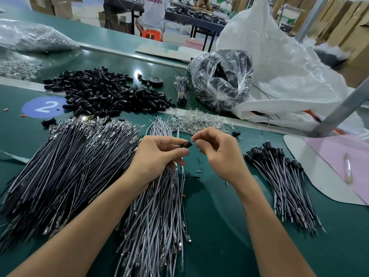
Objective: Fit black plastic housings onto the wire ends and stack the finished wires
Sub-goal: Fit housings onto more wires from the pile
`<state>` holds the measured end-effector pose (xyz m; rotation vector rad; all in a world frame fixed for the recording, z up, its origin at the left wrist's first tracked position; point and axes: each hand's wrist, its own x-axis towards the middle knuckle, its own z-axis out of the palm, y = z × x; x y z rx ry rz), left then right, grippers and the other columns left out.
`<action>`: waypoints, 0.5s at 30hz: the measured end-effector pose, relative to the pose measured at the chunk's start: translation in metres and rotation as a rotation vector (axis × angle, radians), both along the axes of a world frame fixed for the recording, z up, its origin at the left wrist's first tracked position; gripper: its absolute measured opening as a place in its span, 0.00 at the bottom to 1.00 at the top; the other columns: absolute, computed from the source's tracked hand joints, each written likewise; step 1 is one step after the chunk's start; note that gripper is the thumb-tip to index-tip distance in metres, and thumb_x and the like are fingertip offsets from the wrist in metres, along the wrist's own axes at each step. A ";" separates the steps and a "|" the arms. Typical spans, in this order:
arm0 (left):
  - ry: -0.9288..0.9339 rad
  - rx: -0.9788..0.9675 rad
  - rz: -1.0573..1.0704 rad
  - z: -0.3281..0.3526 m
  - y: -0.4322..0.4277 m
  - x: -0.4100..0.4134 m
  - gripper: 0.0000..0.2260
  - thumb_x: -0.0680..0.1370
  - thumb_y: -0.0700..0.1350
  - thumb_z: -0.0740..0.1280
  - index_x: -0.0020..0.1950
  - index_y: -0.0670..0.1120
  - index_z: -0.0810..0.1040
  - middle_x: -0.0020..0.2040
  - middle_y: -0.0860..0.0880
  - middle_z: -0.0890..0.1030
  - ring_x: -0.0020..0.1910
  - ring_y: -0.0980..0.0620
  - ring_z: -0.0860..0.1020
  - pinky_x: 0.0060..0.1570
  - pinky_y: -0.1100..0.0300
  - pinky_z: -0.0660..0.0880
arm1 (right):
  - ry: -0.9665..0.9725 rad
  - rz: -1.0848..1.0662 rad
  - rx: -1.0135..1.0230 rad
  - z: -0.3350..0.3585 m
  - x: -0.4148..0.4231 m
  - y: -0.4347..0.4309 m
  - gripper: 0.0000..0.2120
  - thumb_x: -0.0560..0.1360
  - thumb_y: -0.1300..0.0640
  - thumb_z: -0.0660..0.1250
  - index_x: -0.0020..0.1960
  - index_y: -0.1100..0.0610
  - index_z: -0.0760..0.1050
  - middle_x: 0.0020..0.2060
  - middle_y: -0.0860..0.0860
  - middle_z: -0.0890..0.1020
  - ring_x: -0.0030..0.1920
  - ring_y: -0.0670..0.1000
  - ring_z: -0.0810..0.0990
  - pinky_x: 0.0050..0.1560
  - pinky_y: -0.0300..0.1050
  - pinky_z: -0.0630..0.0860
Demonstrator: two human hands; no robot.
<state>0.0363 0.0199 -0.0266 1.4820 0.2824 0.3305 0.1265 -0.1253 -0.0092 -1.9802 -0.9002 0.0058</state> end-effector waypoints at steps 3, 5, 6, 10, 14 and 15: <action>-0.010 0.000 0.001 0.000 0.001 0.000 0.08 0.71 0.34 0.74 0.45 0.46 0.84 0.37 0.44 0.86 0.31 0.53 0.83 0.30 0.65 0.77 | 0.006 -0.017 0.003 -0.001 0.000 -0.001 0.07 0.77 0.65 0.68 0.47 0.54 0.80 0.35 0.43 0.80 0.36 0.41 0.78 0.42 0.40 0.77; -0.014 0.021 -0.007 -0.001 0.001 0.000 0.09 0.71 0.33 0.74 0.46 0.46 0.85 0.37 0.44 0.86 0.32 0.52 0.83 0.32 0.64 0.78 | 0.004 -0.007 0.003 -0.001 0.000 -0.001 0.07 0.77 0.65 0.68 0.46 0.54 0.81 0.35 0.43 0.81 0.36 0.44 0.79 0.42 0.42 0.78; -0.015 0.037 -0.010 -0.001 0.001 -0.001 0.09 0.71 0.33 0.74 0.46 0.46 0.85 0.37 0.44 0.86 0.31 0.52 0.83 0.32 0.64 0.78 | -0.006 0.001 0.009 -0.001 0.000 -0.002 0.08 0.77 0.65 0.68 0.46 0.53 0.81 0.35 0.44 0.81 0.36 0.45 0.79 0.41 0.43 0.78; -0.025 0.096 -0.018 0.000 0.000 -0.002 0.09 0.71 0.32 0.74 0.46 0.46 0.85 0.36 0.42 0.85 0.28 0.53 0.80 0.32 0.62 0.78 | -0.122 0.040 0.062 -0.001 -0.001 -0.004 0.06 0.75 0.67 0.70 0.46 0.57 0.83 0.39 0.47 0.83 0.40 0.43 0.80 0.44 0.36 0.76; -0.032 0.124 -0.019 0.001 0.000 -0.001 0.09 0.71 0.33 0.75 0.46 0.46 0.85 0.36 0.39 0.84 0.26 0.53 0.78 0.29 0.64 0.78 | -0.297 0.057 0.075 -0.003 -0.002 -0.004 0.05 0.73 0.69 0.71 0.46 0.62 0.83 0.40 0.51 0.83 0.41 0.45 0.79 0.44 0.36 0.75; -0.032 0.126 -0.019 0.000 0.001 -0.001 0.09 0.71 0.33 0.75 0.45 0.46 0.85 0.36 0.39 0.84 0.25 0.53 0.78 0.28 0.64 0.77 | -0.326 0.055 0.080 -0.003 -0.002 -0.003 0.05 0.73 0.69 0.71 0.45 0.62 0.83 0.39 0.51 0.83 0.40 0.45 0.79 0.44 0.35 0.75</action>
